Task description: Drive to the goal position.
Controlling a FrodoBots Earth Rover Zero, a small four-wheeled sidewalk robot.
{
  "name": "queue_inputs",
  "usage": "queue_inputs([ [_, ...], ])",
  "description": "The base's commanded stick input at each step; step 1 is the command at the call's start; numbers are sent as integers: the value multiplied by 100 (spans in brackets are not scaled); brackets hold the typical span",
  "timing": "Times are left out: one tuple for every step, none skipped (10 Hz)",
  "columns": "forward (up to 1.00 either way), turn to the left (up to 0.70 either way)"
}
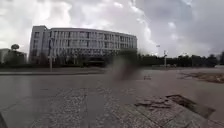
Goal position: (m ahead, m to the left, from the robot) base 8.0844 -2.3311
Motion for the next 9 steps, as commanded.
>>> queue_inputs([
  [70,2],
  [70,2],
  [70,2],
  [70,2],
  [70,2],
  [70,2],
  [70,2],
  [70,1],
  [70,0],
])
